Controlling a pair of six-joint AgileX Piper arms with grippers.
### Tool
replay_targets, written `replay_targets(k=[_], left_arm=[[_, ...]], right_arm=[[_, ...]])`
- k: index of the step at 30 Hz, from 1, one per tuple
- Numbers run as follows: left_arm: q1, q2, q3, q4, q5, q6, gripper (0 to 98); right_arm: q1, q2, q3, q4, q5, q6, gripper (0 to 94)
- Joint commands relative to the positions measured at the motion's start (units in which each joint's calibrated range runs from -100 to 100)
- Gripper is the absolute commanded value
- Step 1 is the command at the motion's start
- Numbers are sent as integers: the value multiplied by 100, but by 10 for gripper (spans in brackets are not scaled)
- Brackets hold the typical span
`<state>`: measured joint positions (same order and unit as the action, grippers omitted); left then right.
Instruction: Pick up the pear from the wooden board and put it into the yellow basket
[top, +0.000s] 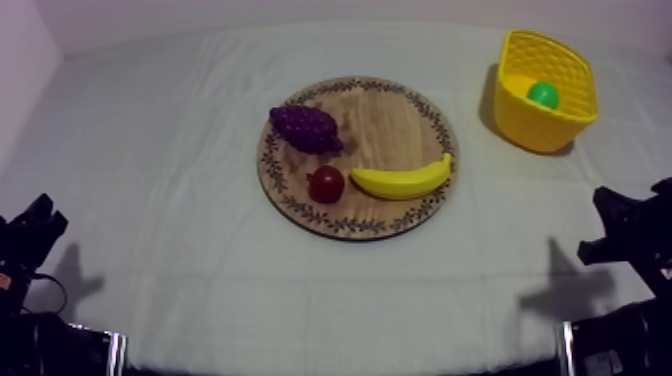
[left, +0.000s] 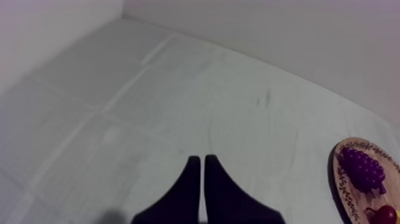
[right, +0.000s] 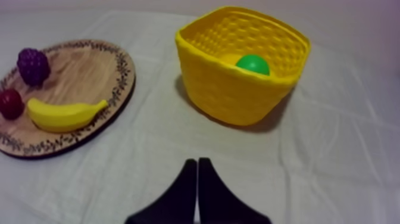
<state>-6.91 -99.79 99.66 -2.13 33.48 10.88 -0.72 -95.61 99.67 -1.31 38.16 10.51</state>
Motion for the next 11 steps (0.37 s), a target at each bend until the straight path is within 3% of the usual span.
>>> replay_targets(k=[1,11], left_arm=[[-1,-4,0,1,-1,-1,1],[-1,-4,0,1,-1,-2,1]], right_arm=[[-3,-6,6,11,7,168,3],[-5,-6,11,16,6,86,3]])
